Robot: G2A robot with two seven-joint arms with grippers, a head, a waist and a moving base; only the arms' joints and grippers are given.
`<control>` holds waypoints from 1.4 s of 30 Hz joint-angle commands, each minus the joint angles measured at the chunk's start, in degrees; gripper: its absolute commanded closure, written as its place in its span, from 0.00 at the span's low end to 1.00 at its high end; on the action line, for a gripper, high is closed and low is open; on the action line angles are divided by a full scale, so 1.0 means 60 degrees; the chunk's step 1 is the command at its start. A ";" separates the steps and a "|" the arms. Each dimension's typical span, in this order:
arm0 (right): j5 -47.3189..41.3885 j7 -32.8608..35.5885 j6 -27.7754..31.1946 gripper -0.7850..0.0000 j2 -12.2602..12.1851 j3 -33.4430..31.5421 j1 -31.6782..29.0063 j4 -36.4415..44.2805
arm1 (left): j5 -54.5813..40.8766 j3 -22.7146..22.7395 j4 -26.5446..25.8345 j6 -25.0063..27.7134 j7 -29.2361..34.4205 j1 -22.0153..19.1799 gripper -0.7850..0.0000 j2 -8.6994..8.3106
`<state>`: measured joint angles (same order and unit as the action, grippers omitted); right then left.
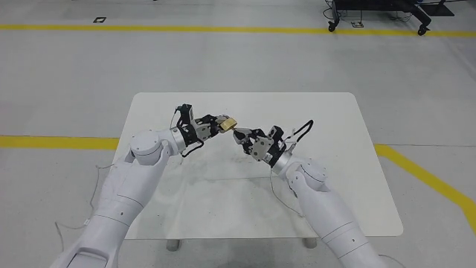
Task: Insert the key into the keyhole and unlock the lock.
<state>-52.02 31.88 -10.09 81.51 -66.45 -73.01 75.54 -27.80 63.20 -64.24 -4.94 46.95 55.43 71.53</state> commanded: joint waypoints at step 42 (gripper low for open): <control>-0.1518 0.1753 -0.1364 0.23 -0.0191 -0.0499 0.0535 -0.1192 | 0.1825 0.0411 -0.1582 0.1647 -0.0990 0.1053 1.00 -0.0193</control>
<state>-61.53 42.78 -18.76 80.53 -68.90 -69.31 67.53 -15.97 65.30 -74.04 5.04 40.55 61.84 70.40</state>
